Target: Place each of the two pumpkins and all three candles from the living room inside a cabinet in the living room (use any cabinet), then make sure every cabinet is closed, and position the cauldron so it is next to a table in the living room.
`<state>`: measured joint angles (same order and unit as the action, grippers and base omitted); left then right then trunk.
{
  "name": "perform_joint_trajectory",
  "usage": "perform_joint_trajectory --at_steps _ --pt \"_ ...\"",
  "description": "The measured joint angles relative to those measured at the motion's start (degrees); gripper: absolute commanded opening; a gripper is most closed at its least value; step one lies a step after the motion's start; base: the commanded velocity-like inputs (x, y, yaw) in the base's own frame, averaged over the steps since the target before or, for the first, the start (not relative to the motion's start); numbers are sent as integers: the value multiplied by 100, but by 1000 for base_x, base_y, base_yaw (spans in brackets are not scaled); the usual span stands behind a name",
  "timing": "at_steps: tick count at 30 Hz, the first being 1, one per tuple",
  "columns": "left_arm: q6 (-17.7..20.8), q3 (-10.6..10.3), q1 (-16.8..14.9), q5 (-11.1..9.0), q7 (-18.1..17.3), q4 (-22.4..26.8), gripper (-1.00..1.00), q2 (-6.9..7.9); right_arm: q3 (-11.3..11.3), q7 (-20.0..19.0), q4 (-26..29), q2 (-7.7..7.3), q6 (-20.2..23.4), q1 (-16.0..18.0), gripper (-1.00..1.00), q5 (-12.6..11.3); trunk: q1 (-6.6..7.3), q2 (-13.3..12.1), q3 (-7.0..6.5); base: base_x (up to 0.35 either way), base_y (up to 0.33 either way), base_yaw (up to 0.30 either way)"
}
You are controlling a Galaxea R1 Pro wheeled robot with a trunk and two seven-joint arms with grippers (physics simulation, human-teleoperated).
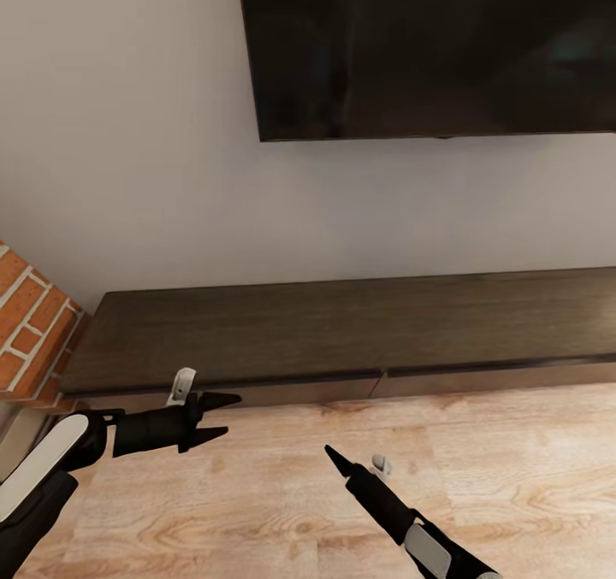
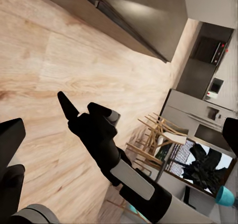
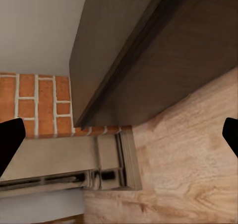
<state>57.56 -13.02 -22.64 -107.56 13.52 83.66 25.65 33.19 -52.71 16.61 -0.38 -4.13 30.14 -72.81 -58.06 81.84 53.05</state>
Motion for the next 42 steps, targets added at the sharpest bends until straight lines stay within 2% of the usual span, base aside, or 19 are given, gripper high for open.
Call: perform_joint_trajectory --at_steps 3,6,10,13,19,20,21,24,26,32,42 --pt "0 -2 0 -49 0 5 100 28 -16 -3 26 -5 110 3 100 -173 -66 120 54 0 0 0" --pt "0 -8 0 -77 0 24 100 118 -13 -114 40 -22 173 4 100 -400 -132 241 108 0 0 0" --pt "0 -17 0 -87 0 73 100 147 -7 -813 -10 -35 319 5 100 -458 -220 401 180 0 0 0" --pt "1 -18 6 -88 0 100 100 149 -19 -1021 -48 -32 523 5 100 -463 -286 521 233 0 0 0" --pt "4 -19 8 -108 -5 113 100 147 -29 -1098 -56 -36 595 5 100 -476 -417 762 341 0 0 0" --pt "4 -22 8 -165 -6 121 100 147 -30 -1103 -55 -36 598 5 100 -492 -439 802 359 0 0 0" --pt "1 -46 11 -340 -5 172 100 150 -31 -1108 -54 -36 601 5 100 -534 -461 842 377 0 0 0" --pt "0 -81 35 -648 -1 288 100 157 -31 -1105 -58 -36 612 5 100 -669 -527 963 431 0 0 0" --pt "0 -91 61 -761 0 335 100 162 -32 -1101 -61 -35 592 5 100 -844 -571 1043 467 0 0 0" --pt "0 -98 100 -842 1 365 100 165 -32 -1035 -66 -35 560 5 100 -1030 -703 1284 575 0 0 0" --pt "8 -98 121 -903 -5 448 100 165 -31 -1009 -71 -28 564 5 100 -1054 -923 1685 754 0 0 0"
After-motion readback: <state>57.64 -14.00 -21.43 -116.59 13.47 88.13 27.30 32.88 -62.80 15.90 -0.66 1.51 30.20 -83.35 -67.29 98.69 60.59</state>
